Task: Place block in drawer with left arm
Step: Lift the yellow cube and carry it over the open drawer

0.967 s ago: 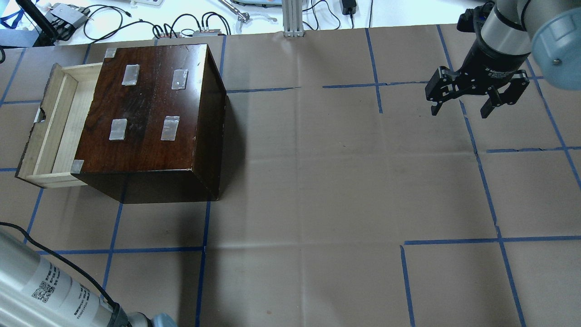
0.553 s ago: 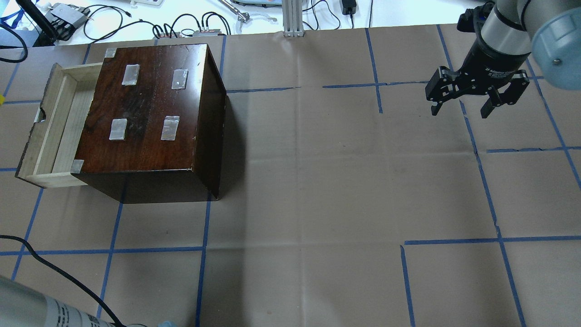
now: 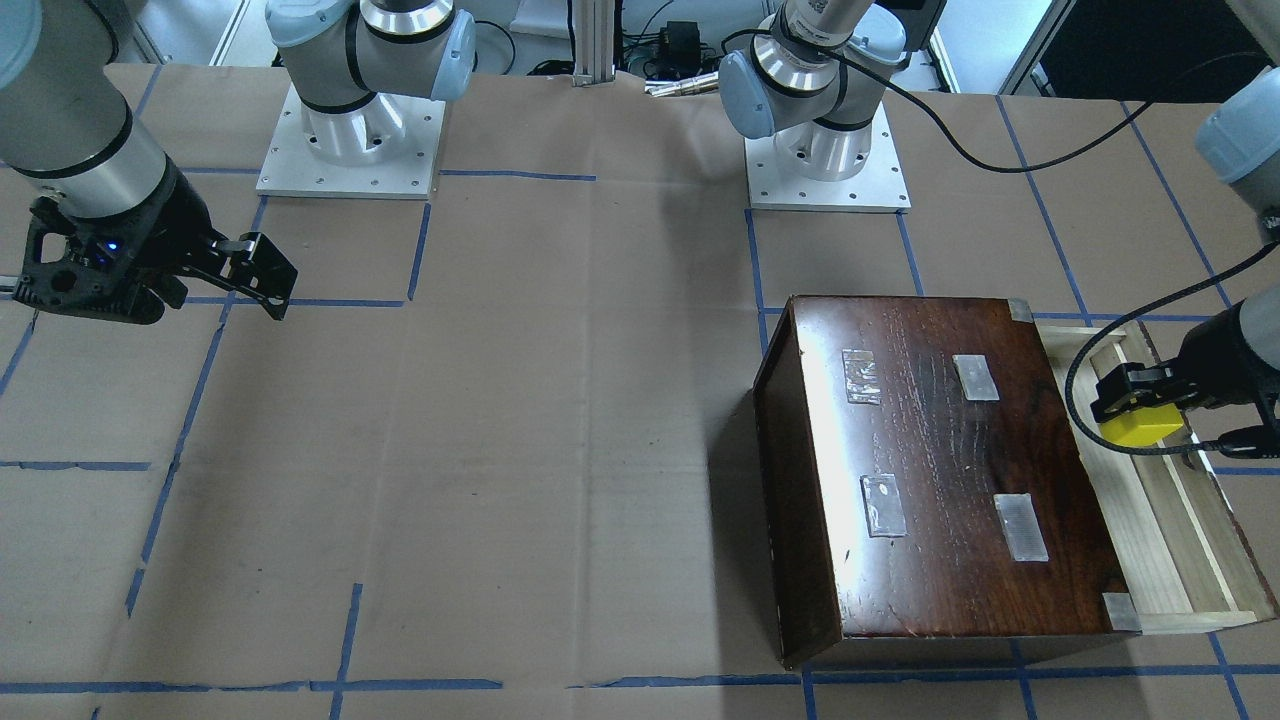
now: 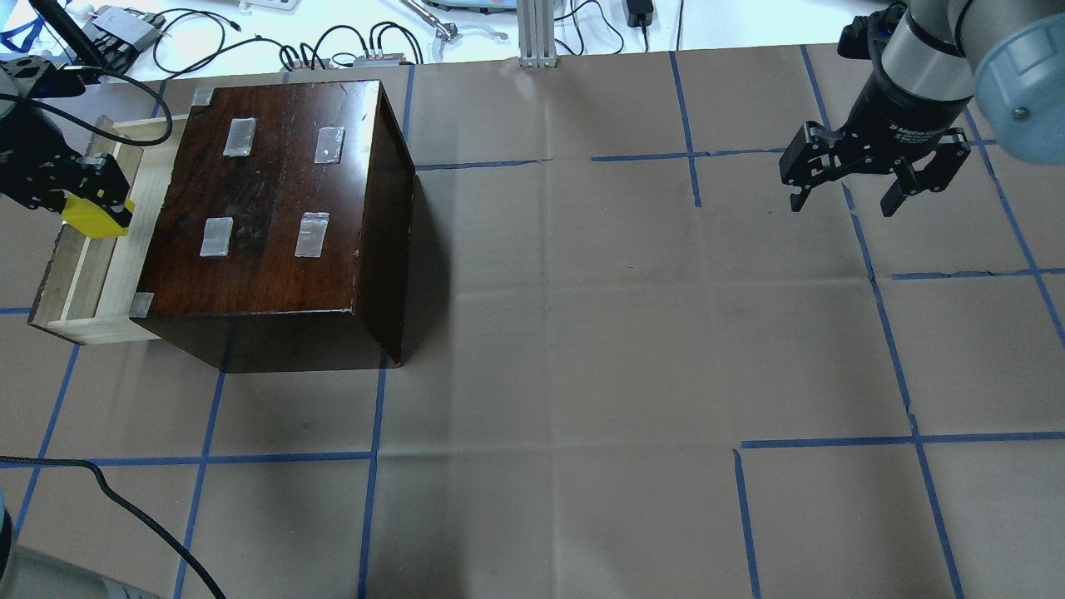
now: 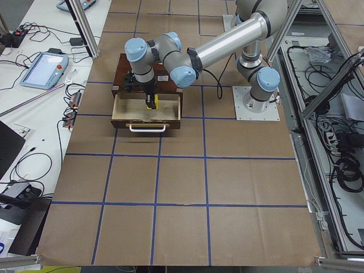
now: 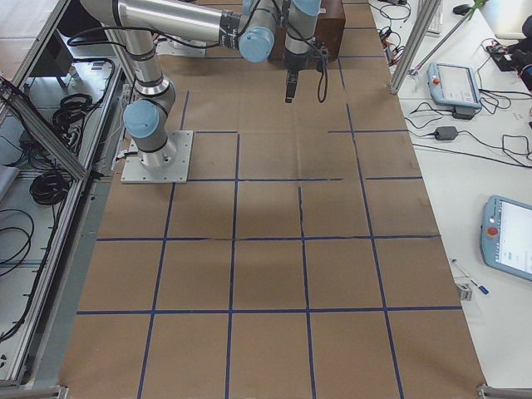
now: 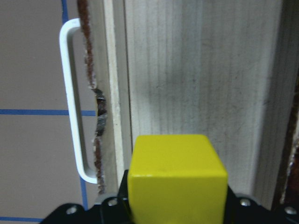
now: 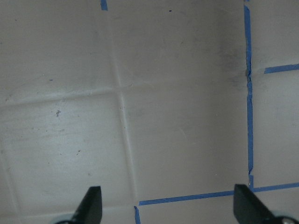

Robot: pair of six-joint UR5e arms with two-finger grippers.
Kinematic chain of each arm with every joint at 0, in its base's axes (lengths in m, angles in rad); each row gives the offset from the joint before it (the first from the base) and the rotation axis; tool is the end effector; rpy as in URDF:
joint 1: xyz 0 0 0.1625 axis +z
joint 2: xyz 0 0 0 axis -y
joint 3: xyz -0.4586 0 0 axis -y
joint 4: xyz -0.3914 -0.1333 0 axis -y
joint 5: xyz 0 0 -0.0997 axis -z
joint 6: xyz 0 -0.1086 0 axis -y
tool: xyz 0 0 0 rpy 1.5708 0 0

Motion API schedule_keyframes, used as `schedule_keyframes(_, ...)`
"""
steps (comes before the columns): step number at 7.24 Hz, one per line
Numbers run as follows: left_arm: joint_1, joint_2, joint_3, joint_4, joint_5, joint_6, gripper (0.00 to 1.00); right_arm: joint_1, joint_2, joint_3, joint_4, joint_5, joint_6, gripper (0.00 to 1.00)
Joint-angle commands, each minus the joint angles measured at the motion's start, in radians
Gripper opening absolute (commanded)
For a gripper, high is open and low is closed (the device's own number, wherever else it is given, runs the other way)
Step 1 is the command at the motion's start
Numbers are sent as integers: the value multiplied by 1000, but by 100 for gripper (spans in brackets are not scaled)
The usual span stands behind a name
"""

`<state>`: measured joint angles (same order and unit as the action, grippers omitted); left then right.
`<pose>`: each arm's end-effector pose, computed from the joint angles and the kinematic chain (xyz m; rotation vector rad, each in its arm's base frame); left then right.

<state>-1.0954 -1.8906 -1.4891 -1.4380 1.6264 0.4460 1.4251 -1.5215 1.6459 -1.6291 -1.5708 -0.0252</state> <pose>0.1671 -0.6026 0.3872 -0.0415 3.1328 0.1866 0.0588 -0.5173 0.4570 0.1887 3.1286 0.1032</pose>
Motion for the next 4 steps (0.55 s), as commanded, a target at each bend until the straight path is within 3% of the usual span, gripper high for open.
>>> schedule_keyframes(1,-1,-39,3,4,-5,-9,0,0,0,0,0,0,-1,100)
schedule_keyframes(4,-3,-88,18,4,-7,-9,0,0,0,0,0,0,1,100)
